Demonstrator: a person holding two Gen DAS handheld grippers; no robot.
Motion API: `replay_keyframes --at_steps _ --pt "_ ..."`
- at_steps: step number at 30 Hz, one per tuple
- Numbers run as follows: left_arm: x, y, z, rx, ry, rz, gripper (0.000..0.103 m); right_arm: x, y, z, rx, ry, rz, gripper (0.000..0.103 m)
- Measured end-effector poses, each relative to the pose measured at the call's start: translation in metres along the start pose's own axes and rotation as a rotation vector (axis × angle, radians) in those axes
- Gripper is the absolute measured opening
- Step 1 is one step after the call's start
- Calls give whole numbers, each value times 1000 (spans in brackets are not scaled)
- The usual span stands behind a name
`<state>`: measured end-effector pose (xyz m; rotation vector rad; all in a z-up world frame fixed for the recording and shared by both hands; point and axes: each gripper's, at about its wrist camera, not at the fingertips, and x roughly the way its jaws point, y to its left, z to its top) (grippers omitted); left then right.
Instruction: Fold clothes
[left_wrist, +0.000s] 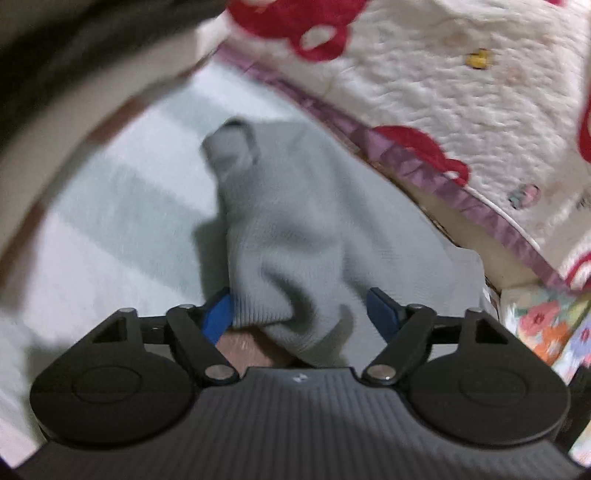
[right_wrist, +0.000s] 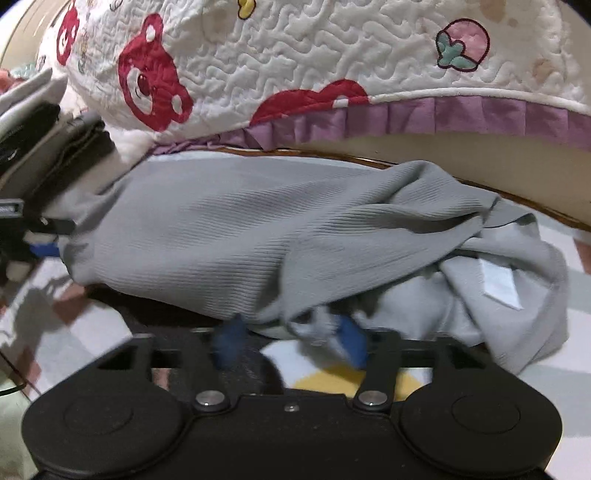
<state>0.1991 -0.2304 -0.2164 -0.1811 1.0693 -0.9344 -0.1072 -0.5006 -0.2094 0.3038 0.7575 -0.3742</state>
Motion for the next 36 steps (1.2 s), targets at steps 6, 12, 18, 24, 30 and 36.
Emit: replay_keyframes --at_steps 6,12,18,24,30,36 --pt "-12 -27 -3 178 -108 82 19 19 -12 12 23 -32 -118 36" --pt "-28 -54 -6 318 -203 113 14 -45 -49 56 -17 -206 -375 6" --pt "-76 -100 -17 207 -156 -270 14 -94 -117 80 -45 -265 -743 22" --pt "-48 -143 -61 342 -64 -323 14 -111 -134 48 170 -227 -629 37" --pt "-39 -146 -69 324 -66 -379 14 -122 -40 -19 18 -202 -90 37" --pt "-47 -145 -67 307 -57 -414 14 -111 52 -37 -333 -96 173 48"
